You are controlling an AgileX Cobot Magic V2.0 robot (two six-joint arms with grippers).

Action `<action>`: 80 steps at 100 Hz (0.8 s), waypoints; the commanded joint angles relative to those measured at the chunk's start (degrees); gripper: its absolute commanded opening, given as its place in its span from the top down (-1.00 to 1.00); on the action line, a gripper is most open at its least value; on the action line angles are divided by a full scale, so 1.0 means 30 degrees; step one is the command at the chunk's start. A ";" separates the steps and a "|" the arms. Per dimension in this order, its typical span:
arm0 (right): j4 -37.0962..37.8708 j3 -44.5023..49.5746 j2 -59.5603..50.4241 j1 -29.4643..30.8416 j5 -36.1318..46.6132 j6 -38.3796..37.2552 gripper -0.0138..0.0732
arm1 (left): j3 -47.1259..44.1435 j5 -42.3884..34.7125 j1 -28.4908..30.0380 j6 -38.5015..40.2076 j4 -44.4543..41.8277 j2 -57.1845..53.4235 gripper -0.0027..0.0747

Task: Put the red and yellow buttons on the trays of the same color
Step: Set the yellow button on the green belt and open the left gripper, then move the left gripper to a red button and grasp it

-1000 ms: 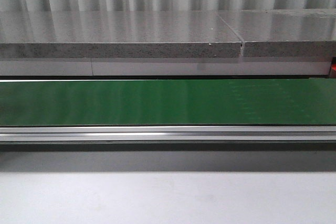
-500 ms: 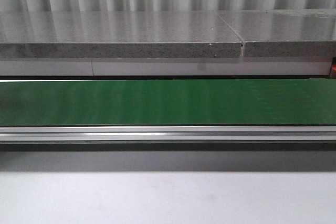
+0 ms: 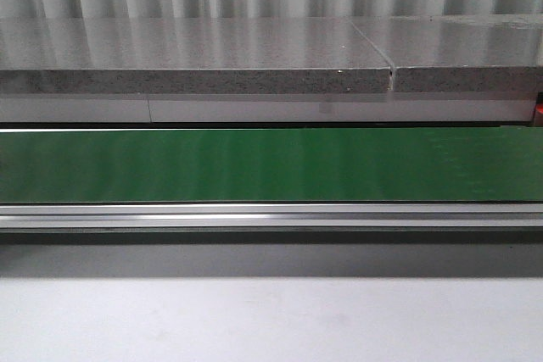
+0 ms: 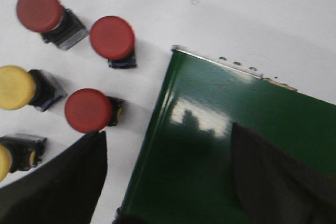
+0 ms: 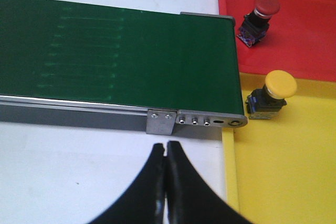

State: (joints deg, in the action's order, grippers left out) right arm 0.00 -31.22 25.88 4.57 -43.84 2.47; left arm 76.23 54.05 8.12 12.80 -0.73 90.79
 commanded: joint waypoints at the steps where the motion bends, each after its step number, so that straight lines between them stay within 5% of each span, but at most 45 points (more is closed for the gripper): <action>1: 0.0000 -0.0482 0.0111 0.0015 0.1167 0.0093 0.84 | 0.0612 0.0061 0.0539 0.0715 -0.0124 -0.0776 -0.32; 80: 0.0000 -0.0482 0.0111 0.0015 0.1167 0.0093 0.84 | 0.0578 -0.0954 0.2509 0.1214 -0.0309 0.3192 -0.32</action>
State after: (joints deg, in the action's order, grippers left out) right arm 0.00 -31.22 25.88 4.57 -43.84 2.47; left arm 76.23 53.47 15.14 15.89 -1.34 101.94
